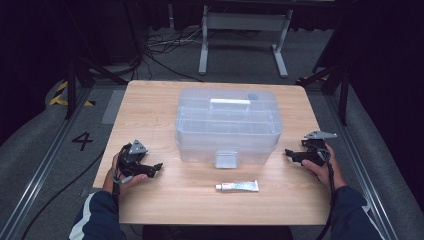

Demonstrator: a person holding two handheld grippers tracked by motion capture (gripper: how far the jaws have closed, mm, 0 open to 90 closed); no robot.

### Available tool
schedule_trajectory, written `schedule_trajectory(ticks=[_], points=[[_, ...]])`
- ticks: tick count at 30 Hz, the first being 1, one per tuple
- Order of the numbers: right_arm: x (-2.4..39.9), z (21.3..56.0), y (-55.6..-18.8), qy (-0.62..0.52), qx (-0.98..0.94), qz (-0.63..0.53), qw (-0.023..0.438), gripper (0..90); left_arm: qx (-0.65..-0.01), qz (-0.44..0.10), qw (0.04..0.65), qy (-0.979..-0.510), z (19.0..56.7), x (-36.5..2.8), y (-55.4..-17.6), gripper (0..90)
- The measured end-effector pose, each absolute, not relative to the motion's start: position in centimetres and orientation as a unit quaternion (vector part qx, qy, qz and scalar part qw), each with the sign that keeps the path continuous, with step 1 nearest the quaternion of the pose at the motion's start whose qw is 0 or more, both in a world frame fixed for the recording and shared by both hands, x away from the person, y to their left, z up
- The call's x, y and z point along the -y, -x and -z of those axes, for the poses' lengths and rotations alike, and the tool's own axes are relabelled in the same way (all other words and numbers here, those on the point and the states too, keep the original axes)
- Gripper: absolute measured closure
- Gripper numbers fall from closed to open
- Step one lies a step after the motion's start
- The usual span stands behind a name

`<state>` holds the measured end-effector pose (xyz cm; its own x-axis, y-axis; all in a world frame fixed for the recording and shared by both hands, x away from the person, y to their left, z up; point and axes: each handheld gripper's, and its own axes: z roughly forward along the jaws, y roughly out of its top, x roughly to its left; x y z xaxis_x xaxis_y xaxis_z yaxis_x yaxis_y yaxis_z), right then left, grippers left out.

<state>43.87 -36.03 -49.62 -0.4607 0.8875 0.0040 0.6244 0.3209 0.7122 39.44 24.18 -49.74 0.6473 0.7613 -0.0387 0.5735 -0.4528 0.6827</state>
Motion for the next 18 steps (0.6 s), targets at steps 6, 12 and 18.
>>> schedule_trajectory(ticks=[6,12,18], points=[[36.01,49.62,-43.86,-0.480,-0.787,-0.331,0.199,13.3,-0.397,-0.138,0.341,-0.841,49.74,-24.18,-39.43,15.5],[36.03,49.62,-43.82,-0.481,-0.787,-0.331,0.199,13.3,-0.394,-0.136,0.341,-0.843,49.74,-24.23,-39.52,15.2],[36.07,49.25,-43.75,-0.472,-0.800,-0.317,0.192,16.6,-0.396,-0.136,0.339,-0.842,49.73,-24.12,-39.48,14.8]])
